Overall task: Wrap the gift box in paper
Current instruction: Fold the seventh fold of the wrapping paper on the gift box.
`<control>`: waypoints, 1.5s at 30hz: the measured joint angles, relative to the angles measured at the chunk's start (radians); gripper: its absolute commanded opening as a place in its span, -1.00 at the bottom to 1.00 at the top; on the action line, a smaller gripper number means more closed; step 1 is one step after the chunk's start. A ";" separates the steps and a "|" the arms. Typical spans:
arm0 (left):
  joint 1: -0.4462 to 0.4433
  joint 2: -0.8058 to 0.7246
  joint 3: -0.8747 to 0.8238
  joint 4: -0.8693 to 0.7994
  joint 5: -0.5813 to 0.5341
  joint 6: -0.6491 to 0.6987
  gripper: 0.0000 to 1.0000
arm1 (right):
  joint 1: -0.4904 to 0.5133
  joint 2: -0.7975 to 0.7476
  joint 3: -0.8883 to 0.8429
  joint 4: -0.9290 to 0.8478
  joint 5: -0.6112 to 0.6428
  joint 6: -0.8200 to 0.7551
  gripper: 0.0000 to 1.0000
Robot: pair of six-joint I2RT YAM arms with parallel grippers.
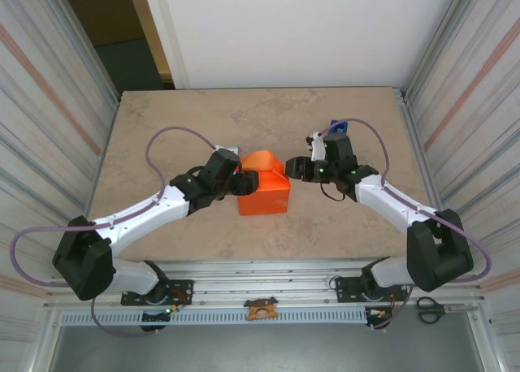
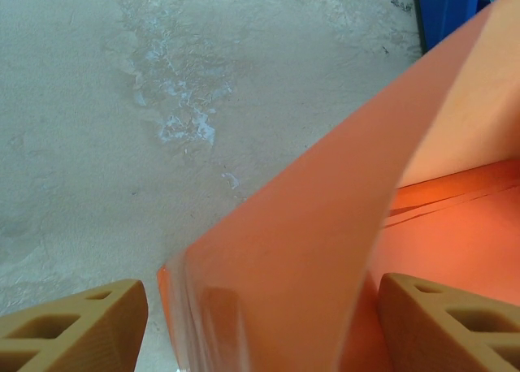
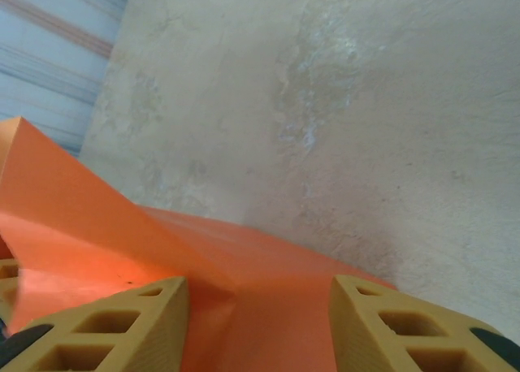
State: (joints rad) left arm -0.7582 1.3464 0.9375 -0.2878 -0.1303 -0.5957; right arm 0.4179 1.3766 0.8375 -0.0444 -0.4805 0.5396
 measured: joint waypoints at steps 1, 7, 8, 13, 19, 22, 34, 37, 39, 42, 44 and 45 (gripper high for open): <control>0.000 0.000 0.000 0.000 0.000 0.000 0.49 | 0.001 0.007 0.000 0.004 -0.008 0.002 -0.02; 0.000 0.000 0.001 -0.002 0.000 0.000 0.49 | 0.001 0.024 -0.003 0.019 -0.041 0.003 0.03; 0.000 0.000 0.001 -0.002 0.000 0.000 0.49 | 0.001 0.024 -0.005 0.020 -0.045 0.003 0.04; 0.000 -0.001 0.001 -0.002 0.000 0.000 0.48 | 0.001 0.024 -0.013 0.021 -0.065 0.004 0.07; 0.000 -0.002 0.001 -0.003 0.000 0.000 0.48 | -0.004 0.024 -0.031 0.031 -0.112 0.015 0.12; 0.000 -0.002 0.001 -0.003 0.003 -0.001 0.47 | -0.002 0.025 -0.051 0.064 -0.126 0.039 0.14; 0.011 -0.002 0.001 -0.006 0.010 -0.005 0.47 | 0.132 -0.018 -0.129 0.222 0.142 0.138 0.18; 0.013 -0.003 0.001 -0.006 0.011 -0.007 0.51 | 0.133 -0.018 -0.135 0.234 0.145 0.138 0.15; 0.013 -0.006 0.001 -0.010 0.011 -0.006 0.61 | 0.132 -0.019 -0.138 0.240 0.145 0.139 0.15; 0.018 -0.022 0.001 -0.032 0.018 0.001 0.79 | 0.132 -0.025 -0.149 0.250 0.145 0.139 0.15; 0.019 -0.041 0.001 -0.045 0.022 0.010 0.92 | 0.132 -0.025 -0.151 0.254 0.145 0.139 0.15; 0.019 -0.055 0.001 -0.045 0.026 0.019 0.97 | 0.132 -0.026 -0.152 0.255 0.145 0.139 0.15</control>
State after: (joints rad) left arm -0.7395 1.2915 0.9382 -0.3332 -0.1043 -0.5770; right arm 0.5499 1.3510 0.6857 0.2108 -0.3355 0.6785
